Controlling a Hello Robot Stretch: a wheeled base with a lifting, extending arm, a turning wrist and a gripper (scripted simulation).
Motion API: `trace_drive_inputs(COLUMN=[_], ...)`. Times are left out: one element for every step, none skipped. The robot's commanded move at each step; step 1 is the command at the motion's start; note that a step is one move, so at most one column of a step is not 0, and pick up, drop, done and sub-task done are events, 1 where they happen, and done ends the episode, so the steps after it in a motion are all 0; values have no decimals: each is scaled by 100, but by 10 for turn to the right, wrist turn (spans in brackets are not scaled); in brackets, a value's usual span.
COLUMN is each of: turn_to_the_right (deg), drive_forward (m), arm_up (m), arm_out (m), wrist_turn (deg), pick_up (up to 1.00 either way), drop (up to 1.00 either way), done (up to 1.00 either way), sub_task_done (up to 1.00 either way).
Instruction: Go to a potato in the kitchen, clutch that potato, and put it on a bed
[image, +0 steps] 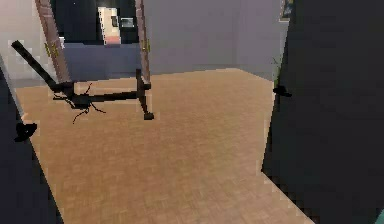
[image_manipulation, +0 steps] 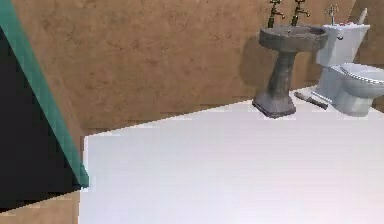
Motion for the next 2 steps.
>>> trace_drive_inputs(turn_to_the_right=[0, -30], drive_forward=[100, 0], arm_up=[0, 0], arm_out=[0, 0], wrist_turn=[0, 0], pick_up=[0, 0], drop=[0, 0], done=[0, 0], sub_task_done=[0, 0])
